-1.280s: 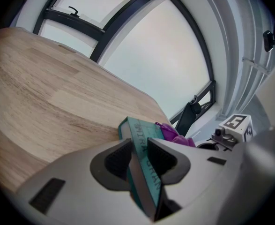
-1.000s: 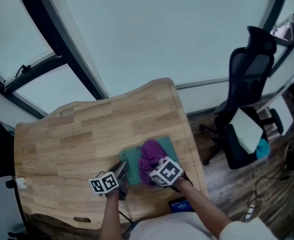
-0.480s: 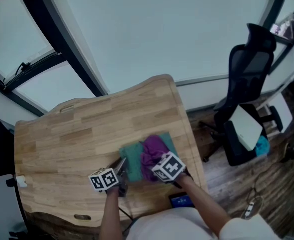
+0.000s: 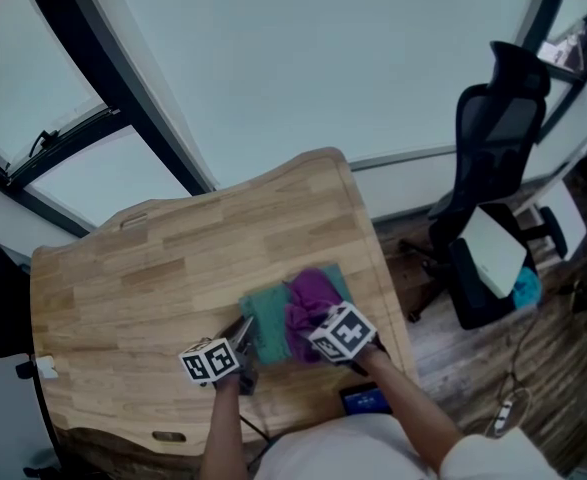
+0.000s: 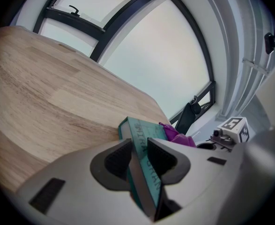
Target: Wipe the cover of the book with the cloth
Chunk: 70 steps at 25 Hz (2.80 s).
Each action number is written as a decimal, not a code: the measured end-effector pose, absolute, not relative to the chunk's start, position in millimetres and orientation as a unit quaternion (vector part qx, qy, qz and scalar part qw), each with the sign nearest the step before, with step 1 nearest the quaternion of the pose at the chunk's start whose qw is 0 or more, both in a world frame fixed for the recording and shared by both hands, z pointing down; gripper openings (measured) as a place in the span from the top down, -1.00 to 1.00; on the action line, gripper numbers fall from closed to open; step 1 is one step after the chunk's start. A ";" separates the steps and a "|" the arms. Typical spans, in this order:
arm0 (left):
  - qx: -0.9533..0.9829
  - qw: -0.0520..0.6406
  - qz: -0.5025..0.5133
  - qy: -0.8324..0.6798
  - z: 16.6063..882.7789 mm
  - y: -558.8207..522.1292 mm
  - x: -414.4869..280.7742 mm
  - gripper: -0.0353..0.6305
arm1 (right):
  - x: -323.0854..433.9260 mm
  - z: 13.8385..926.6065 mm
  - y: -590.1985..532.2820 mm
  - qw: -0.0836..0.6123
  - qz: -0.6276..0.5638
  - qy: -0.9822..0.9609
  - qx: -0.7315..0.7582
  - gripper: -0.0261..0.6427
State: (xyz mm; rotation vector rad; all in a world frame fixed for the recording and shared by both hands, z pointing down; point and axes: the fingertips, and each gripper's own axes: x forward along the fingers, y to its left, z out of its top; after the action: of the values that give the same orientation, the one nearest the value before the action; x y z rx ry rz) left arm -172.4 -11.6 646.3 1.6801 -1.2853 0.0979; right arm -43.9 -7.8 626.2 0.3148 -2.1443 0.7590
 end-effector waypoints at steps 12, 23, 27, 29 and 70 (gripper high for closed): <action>0.693 0.487 0.041 -0.530 645.2 -12.4 -173.4 0.56 | -15.5 627.5 -29.5 0.403 0.311 -0.845 0.163 0.69; 0.696 0.487 0.038 -0.526 643.1 -13.8 -171.9 0.56 | 2.7 629.5 -41.0 0.390 0.328 -0.839 0.191 0.69; 0.700 0.484 0.036 -0.523 636.5 -16.4 -168.4 0.56 | 11.7 629.4 -46.7 0.386 0.332 -0.837 0.204 0.69; 0.700 0.484 0.035 -0.523 636.8 -16.5 -168.6 0.56 | 15.6 629.1 -49.5 0.382 0.332 -0.836 0.209 0.69; 0.697 0.490 0.036 -0.523 642.3 -12.2 -173.0 0.57 | -4.4 627.3 -92.5 0.376 0.317 -0.837 0.241 0.69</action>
State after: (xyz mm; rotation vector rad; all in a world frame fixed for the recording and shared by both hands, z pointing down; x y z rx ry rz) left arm -173.0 -12.2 642.3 1.6922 -1.2704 0.0876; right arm -4.4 -92.5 627.3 0.6155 -2.1407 0.8096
